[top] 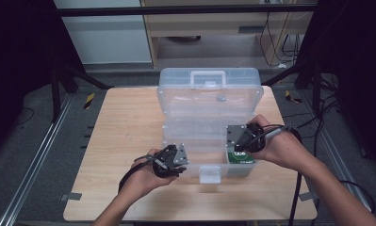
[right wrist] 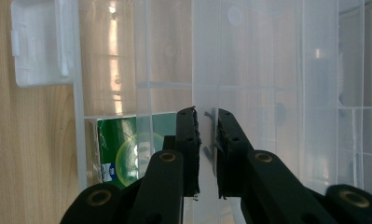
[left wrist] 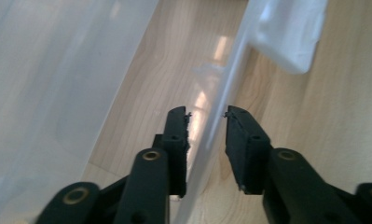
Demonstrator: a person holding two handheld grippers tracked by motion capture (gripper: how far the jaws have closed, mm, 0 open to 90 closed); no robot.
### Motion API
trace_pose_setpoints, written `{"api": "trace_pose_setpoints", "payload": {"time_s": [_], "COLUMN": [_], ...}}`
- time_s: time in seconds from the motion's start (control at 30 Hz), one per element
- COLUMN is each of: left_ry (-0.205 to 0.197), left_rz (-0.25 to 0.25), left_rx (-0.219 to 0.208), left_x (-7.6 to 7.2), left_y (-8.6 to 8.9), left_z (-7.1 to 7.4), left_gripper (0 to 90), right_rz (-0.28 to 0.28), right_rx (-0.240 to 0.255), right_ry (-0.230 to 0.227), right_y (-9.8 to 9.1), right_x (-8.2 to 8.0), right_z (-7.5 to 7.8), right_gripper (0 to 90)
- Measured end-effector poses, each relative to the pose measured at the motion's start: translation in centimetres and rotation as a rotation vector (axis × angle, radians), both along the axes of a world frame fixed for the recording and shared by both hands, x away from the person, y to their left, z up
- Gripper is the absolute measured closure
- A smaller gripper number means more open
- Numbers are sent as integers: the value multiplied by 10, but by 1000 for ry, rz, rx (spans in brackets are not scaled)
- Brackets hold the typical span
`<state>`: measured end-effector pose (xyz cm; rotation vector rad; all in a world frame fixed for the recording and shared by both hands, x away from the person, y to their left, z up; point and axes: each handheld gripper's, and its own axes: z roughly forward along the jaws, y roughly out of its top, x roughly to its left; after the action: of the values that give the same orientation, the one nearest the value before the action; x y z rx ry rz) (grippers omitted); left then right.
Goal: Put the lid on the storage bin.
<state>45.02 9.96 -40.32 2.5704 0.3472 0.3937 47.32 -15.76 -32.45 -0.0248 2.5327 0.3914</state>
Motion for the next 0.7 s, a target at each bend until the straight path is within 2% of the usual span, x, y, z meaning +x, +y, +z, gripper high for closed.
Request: {"api": "trace_pose_setpoints", "payload": {"time_s": [0.07,0.1,0.13,0.23,0.37,0.5,0.57,0.7], "left_ry": [-5,-36,-46,-36,-26,-30,-24,23], "left_rz": [13,-21,-15,-10,9,55,87,171], "left_rx": [-46,-45,-79,-154,-204,-222,-231,-276], "left_x": [-5,-4,-7,-12,-11,-2,5,22], "left_y": [3,4,7,17,29,44,53,70], "left_z": [10,17,25,53,74,89,94,104], "left_gripper": [622,589,560,547,595,682,734,826], "right_rz": [1,1,1,-1,-2,2,2,2], "right_rx": [2,2,3,-2,-4,-1,-3,-6], "right_ry": [1,1,1,-7,-10,-15,-18,-19], "right_y": [-1,-1,-1,0,0,-1,-1,0], "right_x": [0,0,0,-1,-2,-2,-2,-3], "right_z": [0,0,0,0,-1,-1,-2,-2], "right_gripper": [811,810,810,806,804,801,800,797]}}
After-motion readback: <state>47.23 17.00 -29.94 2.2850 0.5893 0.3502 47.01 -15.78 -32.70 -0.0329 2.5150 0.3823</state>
